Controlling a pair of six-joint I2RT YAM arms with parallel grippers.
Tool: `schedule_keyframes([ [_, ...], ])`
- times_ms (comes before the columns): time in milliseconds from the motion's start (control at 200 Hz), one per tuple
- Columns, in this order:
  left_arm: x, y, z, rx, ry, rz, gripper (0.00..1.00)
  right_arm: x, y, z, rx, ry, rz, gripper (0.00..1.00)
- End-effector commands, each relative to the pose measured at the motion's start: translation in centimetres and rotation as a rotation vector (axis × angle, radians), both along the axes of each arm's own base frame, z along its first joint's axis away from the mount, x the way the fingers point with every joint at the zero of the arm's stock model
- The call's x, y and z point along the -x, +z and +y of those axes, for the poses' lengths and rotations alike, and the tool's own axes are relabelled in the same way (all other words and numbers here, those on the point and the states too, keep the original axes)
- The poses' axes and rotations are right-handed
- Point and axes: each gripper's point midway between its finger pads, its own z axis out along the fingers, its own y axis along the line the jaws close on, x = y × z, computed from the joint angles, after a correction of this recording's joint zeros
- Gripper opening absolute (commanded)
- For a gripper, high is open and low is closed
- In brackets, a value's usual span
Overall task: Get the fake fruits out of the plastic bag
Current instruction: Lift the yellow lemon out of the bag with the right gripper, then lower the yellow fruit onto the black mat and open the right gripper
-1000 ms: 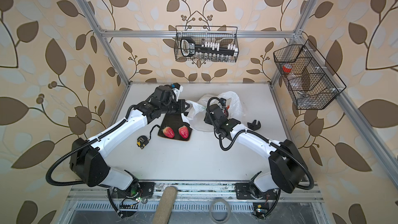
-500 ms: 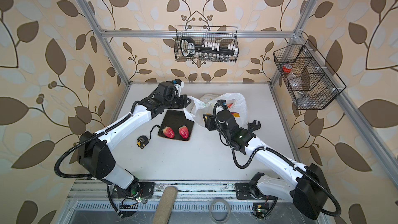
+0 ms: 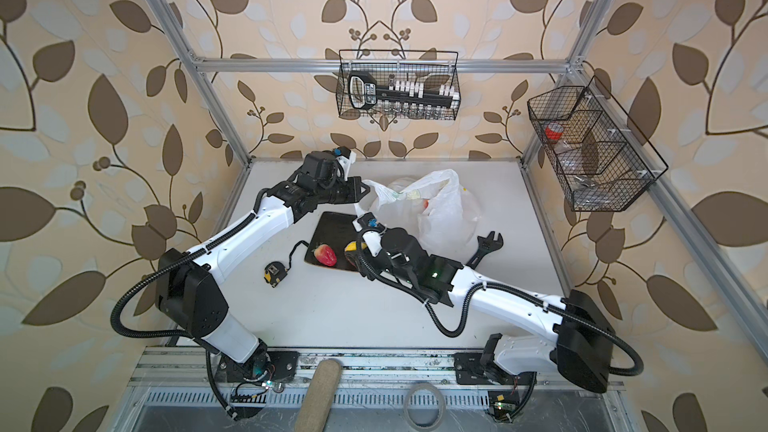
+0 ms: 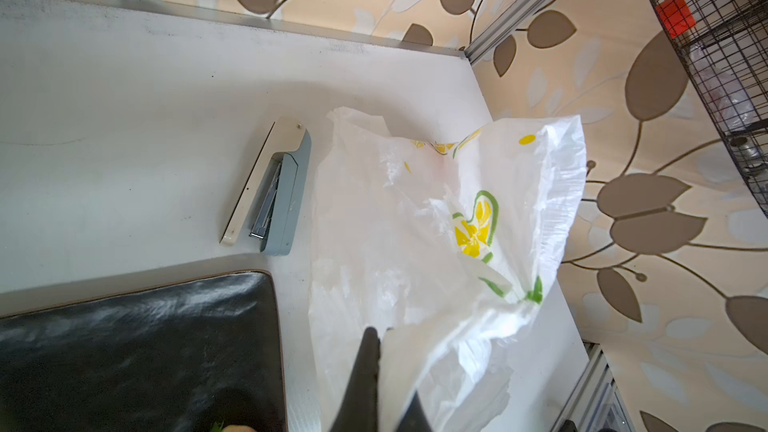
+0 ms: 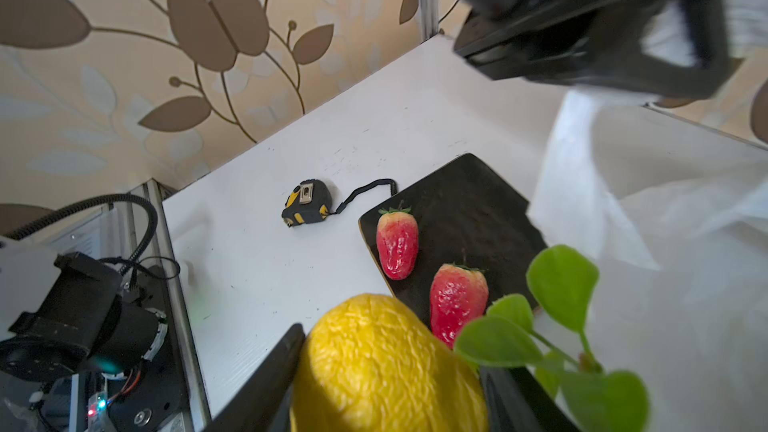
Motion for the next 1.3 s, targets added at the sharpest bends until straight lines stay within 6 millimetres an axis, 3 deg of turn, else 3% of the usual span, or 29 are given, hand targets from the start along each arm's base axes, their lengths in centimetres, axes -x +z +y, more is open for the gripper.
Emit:
schedule_keyframes([
  [0,0.0,2.6,0.0,0.005,-0.04,-0.064,0.0,-0.6,-0.4,2.5,0.031,0.053,-0.043,0.42],
  [220,1.0,3.3,0.4,-0.026,-0.064,-0.08,0.0,-4.3,-3.7,5.2,0.074,-0.058,-0.008,0.42],
  [476,1.5,3.9,0.9,-0.054,-0.069,-0.101,0.0,-8.9,-6.9,5.2,0.133,-0.297,0.022,0.42],
  [811,1.5,4.2,1.1,-0.067,-0.07,-0.11,0.0,-13.6,-12.0,5.5,0.192,-0.411,0.097,0.41],
  [1077,1.7,4.0,1.2,-0.07,-0.072,-0.103,0.0,-15.0,-15.5,5.8,0.244,-0.414,0.132,0.44],
  [1292,1.5,4.1,1.1,-0.065,-0.07,-0.107,0.0,-14.6,-16.5,6.8,0.236,-0.363,0.167,0.57],
])
